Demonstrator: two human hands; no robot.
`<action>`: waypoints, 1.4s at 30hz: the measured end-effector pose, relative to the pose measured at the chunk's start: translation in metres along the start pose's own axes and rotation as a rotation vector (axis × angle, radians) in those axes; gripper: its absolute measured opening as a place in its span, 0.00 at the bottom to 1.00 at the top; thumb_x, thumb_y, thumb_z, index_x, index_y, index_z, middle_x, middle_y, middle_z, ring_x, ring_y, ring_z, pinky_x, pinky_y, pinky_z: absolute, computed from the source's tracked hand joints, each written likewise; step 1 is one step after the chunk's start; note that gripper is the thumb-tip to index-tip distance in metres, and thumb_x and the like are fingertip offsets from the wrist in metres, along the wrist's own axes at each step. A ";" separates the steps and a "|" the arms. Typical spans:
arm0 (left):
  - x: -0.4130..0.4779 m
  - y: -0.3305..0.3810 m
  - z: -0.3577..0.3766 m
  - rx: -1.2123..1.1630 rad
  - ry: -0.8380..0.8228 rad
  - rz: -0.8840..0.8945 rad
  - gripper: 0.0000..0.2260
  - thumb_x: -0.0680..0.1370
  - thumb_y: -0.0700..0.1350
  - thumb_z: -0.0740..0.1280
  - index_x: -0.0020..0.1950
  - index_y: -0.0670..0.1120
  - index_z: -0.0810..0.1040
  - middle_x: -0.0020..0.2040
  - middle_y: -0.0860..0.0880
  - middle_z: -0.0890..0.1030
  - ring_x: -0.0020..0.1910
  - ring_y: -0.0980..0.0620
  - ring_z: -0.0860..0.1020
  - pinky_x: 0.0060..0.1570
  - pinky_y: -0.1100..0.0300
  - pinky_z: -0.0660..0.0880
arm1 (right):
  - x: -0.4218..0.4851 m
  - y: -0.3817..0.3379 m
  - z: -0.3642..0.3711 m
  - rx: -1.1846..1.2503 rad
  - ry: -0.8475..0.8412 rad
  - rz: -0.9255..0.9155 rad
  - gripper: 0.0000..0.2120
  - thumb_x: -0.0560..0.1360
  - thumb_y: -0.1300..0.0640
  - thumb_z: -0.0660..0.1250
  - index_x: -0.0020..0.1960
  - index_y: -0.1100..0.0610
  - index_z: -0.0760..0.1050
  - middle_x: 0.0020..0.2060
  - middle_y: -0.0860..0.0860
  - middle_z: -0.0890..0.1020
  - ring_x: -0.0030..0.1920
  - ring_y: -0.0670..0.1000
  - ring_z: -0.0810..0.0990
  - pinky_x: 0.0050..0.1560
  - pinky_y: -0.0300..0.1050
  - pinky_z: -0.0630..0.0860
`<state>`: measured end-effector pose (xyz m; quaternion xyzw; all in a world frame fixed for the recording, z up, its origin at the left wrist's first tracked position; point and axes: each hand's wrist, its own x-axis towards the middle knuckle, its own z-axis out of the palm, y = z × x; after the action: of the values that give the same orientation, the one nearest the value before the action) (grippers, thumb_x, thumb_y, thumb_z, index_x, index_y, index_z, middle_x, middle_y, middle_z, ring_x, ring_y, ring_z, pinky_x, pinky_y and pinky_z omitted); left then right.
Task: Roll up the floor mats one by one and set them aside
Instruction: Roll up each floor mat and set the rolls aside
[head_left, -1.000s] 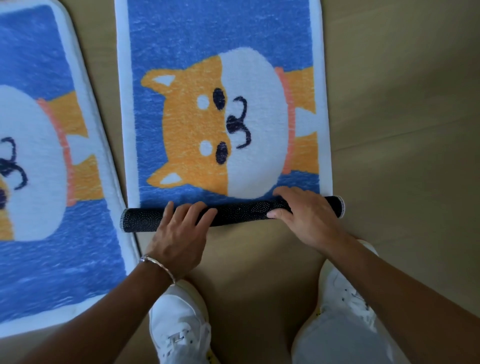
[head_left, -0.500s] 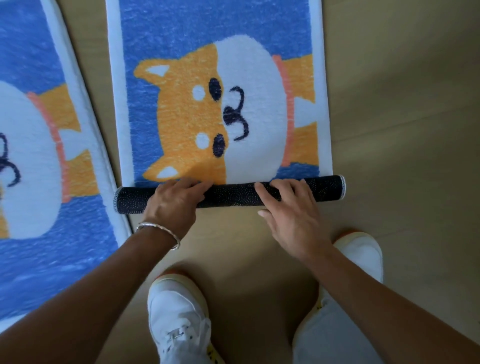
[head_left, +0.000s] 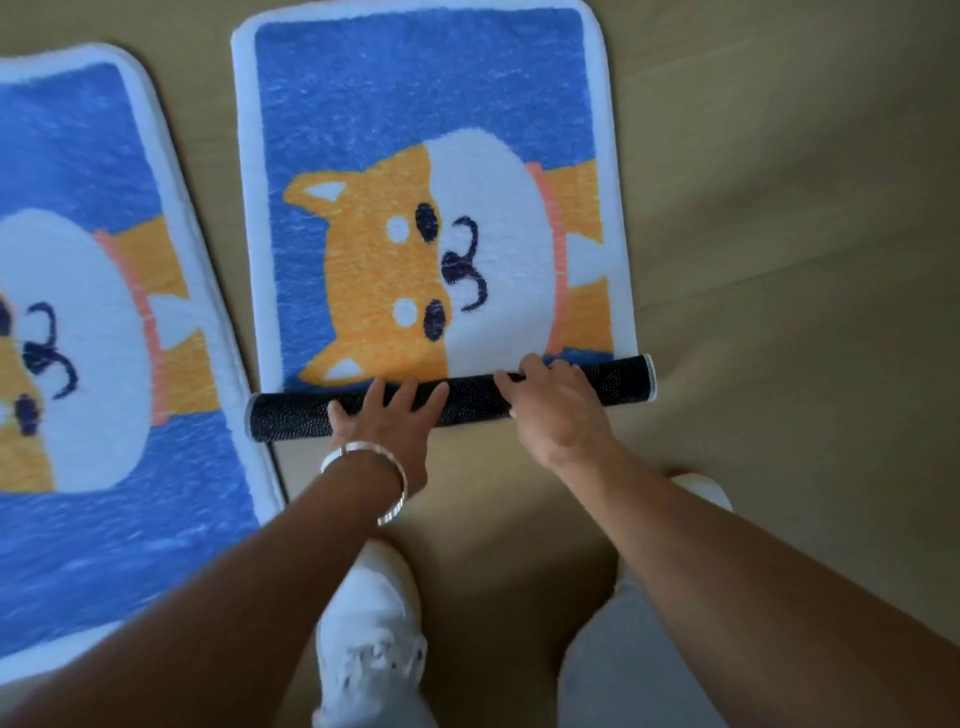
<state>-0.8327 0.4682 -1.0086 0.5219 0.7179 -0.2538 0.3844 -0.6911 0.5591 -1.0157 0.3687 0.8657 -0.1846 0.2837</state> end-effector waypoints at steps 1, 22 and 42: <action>0.001 -0.003 -0.009 -0.032 -0.055 0.017 0.36 0.76 0.41 0.60 0.76 0.59 0.41 0.77 0.54 0.46 0.76 0.45 0.45 0.69 0.35 0.54 | -0.002 -0.002 -0.006 0.000 -0.036 0.005 0.20 0.78 0.63 0.59 0.69 0.55 0.67 0.59 0.57 0.70 0.58 0.61 0.72 0.61 0.55 0.67; 0.008 -0.007 0.013 0.066 0.276 0.011 0.29 0.79 0.38 0.56 0.74 0.62 0.53 0.65 0.44 0.62 0.64 0.43 0.63 0.64 0.39 0.64 | 0.009 0.016 -0.016 0.202 -0.183 -0.084 0.19 0.82 0.55 0.56 0.72 0.50 0.67 0.60 0.55 0.75 0.59 0.56 0.74 0.55 0.46 0.71; 0.036 -0.026 0.032 0.168 0.663 0.179 0.29 0.64 0.58 0.73 0.58 0.47 0.69 0.40 0.42 0.76 0.39 0.42 0.76 0.41 0.47 0.74 | 0.003 0.016 0.010 0.008 0.053 -0.180 0.28 0.68 0.55 0.71 0.66 0.57 0.70 0.53 0.56 0.76 0.55 0.58 0.74 0.60 0.54 0.68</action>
<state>-0.8539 0.4553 -1.0569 0.6667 0.7316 -0.0940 0.1068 -0.6779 0.5658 -1.0269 0.2955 0.9019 -0.2027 0.2414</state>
